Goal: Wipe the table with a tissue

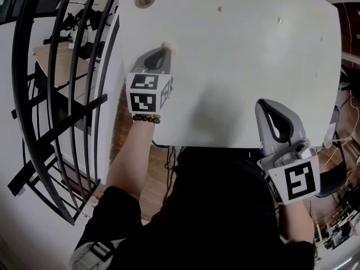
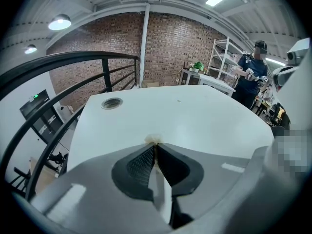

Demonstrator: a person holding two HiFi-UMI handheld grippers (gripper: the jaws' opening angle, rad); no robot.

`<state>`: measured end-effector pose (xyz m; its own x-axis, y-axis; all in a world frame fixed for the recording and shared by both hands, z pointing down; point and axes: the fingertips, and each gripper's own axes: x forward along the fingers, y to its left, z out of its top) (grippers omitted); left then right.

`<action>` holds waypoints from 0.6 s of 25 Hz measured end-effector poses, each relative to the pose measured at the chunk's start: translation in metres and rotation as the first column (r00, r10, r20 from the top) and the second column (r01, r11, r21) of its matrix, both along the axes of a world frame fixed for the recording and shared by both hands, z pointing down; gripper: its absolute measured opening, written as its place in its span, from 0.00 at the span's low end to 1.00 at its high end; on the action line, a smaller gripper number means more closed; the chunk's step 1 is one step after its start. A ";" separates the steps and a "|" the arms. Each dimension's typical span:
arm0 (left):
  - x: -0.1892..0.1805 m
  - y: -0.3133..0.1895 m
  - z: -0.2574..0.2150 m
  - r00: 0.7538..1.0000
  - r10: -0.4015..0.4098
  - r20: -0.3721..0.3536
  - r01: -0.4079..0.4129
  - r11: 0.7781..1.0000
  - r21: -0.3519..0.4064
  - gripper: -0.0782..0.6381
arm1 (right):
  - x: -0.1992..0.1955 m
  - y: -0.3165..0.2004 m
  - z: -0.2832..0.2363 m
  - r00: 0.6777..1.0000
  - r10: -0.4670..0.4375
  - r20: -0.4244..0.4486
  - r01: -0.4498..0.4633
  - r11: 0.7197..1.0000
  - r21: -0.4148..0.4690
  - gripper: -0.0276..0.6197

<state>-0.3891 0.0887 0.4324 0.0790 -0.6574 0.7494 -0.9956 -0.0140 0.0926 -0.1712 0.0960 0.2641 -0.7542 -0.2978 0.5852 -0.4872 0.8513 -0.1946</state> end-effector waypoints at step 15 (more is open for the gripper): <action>0.012 -0.027 -0.013 0.997 -0.074 -0.011 0.074 0.997 0.024 0.16 | 0.021 -0.020 0.009 0.999 -0.033 0.039 0.034 0.999 -0.035 0.03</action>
